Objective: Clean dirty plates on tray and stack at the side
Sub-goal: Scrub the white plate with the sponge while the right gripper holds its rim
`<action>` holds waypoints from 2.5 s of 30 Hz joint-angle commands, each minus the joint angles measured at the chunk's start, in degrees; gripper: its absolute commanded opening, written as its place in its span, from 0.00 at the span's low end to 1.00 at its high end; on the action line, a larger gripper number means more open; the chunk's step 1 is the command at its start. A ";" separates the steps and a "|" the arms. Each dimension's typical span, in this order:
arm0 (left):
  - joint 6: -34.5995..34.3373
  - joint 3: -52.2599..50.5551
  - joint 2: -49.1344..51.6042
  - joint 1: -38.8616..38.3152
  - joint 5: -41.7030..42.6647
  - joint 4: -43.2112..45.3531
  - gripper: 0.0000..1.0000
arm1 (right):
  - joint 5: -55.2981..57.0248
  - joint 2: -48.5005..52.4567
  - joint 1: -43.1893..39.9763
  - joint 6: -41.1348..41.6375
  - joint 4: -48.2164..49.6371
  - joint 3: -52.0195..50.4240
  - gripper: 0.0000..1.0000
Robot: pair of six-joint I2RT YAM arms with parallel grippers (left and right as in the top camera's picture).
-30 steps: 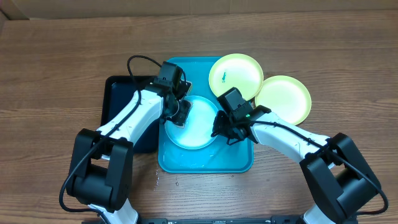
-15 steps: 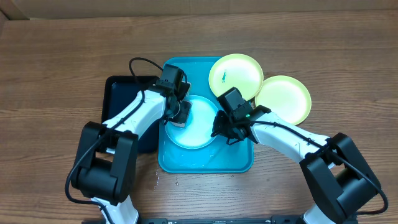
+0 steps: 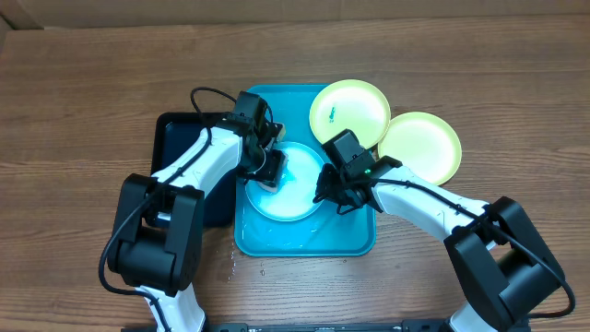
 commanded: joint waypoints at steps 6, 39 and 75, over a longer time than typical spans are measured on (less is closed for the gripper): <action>5.22 6.99 -0.57 0.09 19.78 -9.14 0.04 | 0.57 0.09 -0.04 0.20 0.81 -0.42 0.04; -6.56 6.93 8.98 -0.55 -5.14 -11.19 0.04 | 0.57 0.09 -0.04 0.02 1.05 -0.42 0.04; -5.07 9.99 -2.45 -1.60 -5.64 -12.28 0.04 | 0.57 0.09 -0.04 0.02 1.42 -0.42 0.05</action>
